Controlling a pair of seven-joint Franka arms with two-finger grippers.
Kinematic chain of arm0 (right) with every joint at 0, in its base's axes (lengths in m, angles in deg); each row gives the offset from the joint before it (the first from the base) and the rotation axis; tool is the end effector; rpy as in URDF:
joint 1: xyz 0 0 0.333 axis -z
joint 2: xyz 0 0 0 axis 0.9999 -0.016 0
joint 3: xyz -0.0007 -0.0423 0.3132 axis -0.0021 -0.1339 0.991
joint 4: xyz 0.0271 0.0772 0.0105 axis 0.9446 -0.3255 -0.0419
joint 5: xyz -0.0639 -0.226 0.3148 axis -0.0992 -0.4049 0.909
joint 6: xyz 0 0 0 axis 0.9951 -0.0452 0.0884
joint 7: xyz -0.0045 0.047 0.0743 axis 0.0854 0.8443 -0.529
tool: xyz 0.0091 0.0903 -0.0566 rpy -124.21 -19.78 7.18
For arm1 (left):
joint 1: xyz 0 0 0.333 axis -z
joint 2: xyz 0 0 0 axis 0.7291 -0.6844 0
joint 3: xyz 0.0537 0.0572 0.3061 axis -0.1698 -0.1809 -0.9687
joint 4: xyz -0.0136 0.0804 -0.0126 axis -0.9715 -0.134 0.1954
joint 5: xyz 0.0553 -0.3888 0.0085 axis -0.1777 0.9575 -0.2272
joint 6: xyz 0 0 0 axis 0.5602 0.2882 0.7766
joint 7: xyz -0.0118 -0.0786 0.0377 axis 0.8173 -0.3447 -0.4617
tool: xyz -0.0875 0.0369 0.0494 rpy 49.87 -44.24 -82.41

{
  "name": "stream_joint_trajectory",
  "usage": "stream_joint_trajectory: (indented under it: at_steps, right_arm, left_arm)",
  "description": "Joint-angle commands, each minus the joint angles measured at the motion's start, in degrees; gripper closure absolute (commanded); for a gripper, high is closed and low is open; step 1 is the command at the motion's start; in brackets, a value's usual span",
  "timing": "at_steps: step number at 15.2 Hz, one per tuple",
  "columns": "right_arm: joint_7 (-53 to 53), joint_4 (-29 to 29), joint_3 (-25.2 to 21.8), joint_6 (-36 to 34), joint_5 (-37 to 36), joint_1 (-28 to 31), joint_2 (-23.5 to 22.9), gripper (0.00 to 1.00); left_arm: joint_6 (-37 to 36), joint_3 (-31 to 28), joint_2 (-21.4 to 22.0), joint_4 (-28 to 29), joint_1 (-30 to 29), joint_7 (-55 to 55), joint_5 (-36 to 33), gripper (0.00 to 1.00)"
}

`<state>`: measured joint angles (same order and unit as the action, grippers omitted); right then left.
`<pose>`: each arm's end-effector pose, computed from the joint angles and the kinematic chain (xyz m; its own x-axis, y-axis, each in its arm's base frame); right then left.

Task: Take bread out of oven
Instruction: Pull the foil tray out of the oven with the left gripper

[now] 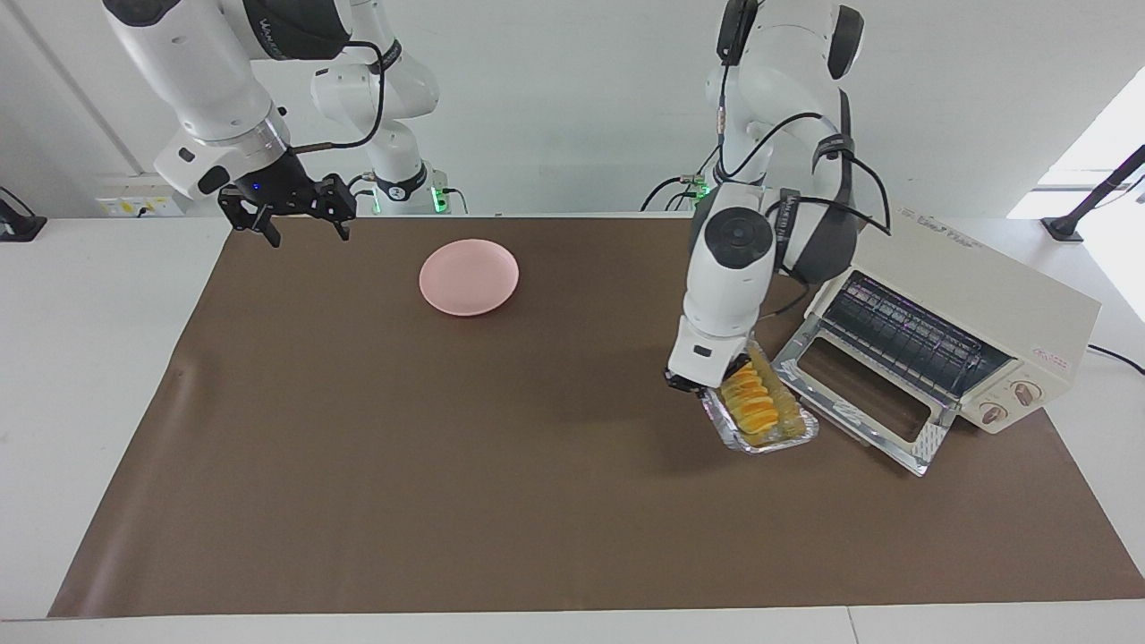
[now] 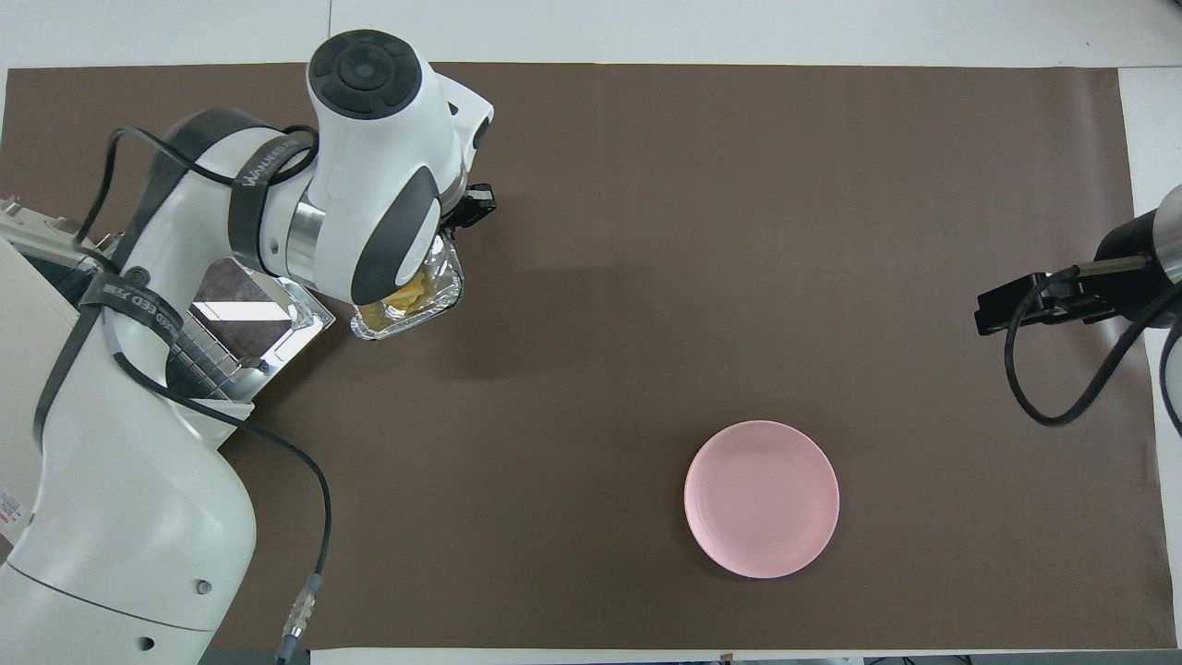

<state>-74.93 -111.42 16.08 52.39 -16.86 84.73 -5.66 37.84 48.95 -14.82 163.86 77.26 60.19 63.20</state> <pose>0.5339 0.0223 0.6042 0.9912 0.0820 -0.1035 0.0798 -0.9965 -0.0259 0.6210 -0.3287 0.4235 0.9876 0.1568 0.0094 0.1571 -0.9863 -0.0511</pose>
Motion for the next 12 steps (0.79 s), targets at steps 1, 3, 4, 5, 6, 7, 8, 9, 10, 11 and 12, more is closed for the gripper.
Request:
stream_joint_trajectory:
  at_steps: [1, 3, 4, 5, 6, 7, 8, 9, 10, 11, 12]
  right_arm:
    - [-1.15, 0.08, 0.59, -0.92, 0.95, 1.10, 0.51, 0.00]
    - [-1.15, 0.08, 0.59, -0.92, 0.86, 1.10, 0.51, 0.00]
    - [-1.15, 0.08, 0.59, -0.92, 0.86, 1.10, 0.51, 0.00]
    - [-1.15, 0.08, 0.59, -0.92, 0.95, 1.10, 0.51, 0.00]
    - [-1.15, 0.08, 0.59, -0.92, 0.95, 1.10, 0.51, 0.00]
    - [-1.15, 0.08, 0.59, -0.92, 0.86, 1.10, 0.51, 0.00]
    - [-1.15, 0.08, 0.59, -0.92, 0.95, 1.10, 0.51, 0.00]
    - [-1.15, 0.08, 0.59, -0.92, 0.86, 1.10, 0.51, 0.00]
    - [-1.15, 0.08, 0.59, -0.92, 0.86, 1.10, 0.51, 0.00]
    - [-1.15, 0.08, 0.59, -0.92, 0.95, 1.10, 0.51, 0.00]
    - [-1.15, 0.08, 0.59, -0.92, 0.86, 1.10, 0.51, 0.00]
  left_arm:
    - [4.79, -0.89, -1.13, 0.10, 2.84, -3.90, 4.50, 1.00]
    - [9.82, -0.80, -1.22, 2.05, 4.08, -5.23, 5.73, 1.00]
    - [9.83, -0.46, -1.39, 2.05, 5.31, -5.93, 5.83, 1.00]
    - [10.18, -0.45, -1.66, 3.01, 7.23, -6.64, 6.18, 1.00]
    - [10.62, -0.54, -1.40, 4.59, 9.08, -6.99, 6.18, 1.00]
    - [11.75, -0.54, -1.40, 5.04, 9.88, -8.04, 6.18, 1.00]
    - [12.98, -0.54, -1.48, 5.74, 10.59, -9.88, 6.18, 1.00]
    - [13.86, -0.54, -1.31, 6.53, 11.20, -11.72, 6.18, 1.00]
    - [13.79, -0.54, -1.31, 6.88, 12.16, -11.74, 6.18, 1.00]
    - [13.79, -0.54, -1.31, 7.32, 13.04, -11.48, 6.18, 1.00]
    - [13.52, -0.63, -1.48, 7.50, 13.31, -11.48, 6.18, 1.00]
